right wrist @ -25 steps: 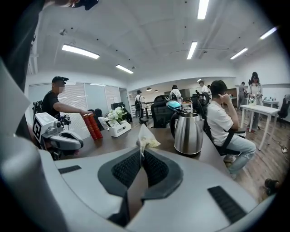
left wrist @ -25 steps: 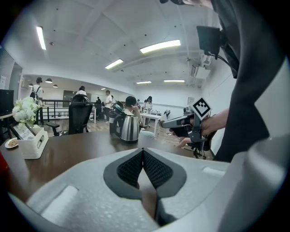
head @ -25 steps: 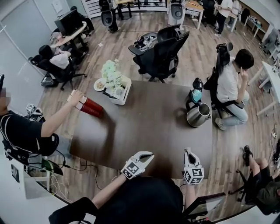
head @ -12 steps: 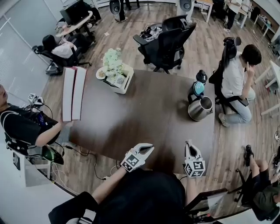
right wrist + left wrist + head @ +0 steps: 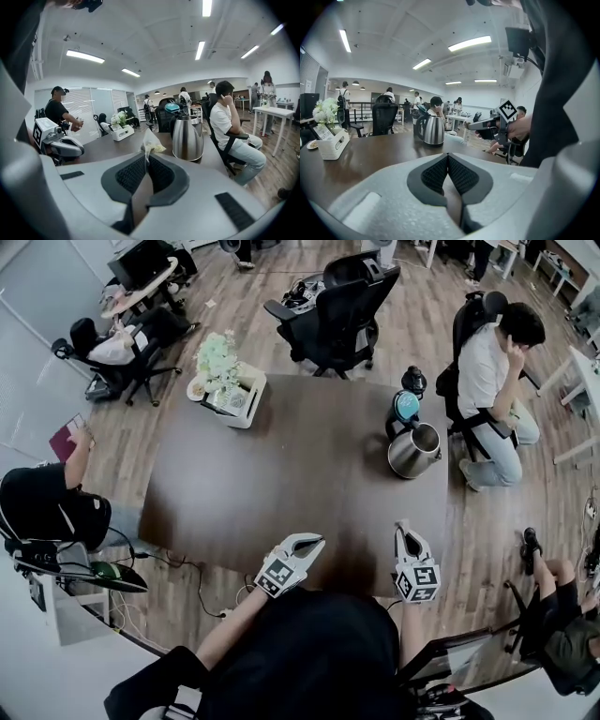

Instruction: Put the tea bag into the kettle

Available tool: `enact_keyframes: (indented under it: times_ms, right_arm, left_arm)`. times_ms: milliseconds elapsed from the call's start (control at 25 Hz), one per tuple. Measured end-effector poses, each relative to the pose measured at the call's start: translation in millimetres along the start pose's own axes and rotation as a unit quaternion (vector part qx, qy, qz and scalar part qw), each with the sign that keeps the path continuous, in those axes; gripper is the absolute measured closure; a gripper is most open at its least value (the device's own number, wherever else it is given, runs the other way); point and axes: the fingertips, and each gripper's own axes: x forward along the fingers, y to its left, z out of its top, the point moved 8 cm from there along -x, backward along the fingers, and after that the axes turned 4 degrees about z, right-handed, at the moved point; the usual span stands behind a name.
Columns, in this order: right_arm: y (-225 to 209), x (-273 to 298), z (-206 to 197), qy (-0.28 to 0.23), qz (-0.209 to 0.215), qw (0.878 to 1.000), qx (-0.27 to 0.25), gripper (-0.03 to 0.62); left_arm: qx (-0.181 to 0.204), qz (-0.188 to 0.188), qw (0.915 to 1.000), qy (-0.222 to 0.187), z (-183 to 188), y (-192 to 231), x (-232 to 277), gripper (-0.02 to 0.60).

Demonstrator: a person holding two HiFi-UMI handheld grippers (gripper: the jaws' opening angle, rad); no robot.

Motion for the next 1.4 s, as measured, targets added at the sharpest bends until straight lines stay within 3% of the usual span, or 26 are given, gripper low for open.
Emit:
enact_keyframes:
  times_ms: [760,1400]
  right_arm:
    - [-25.5,-5.0,0.6,-0.011,-0.015,1.0,0.004,0.576]
    - [-69.9,21.1,64.1,-0.025,-0.003,0.998,-0.064,0.576]
  left_arm:
    - [0.015,-0.017,0.9997,0.01,9.6,-5.2,18.4,0.577]
    - [-0.017,0.002,0.9997,0.015,-11.5,-8.5,14.5,0.577]
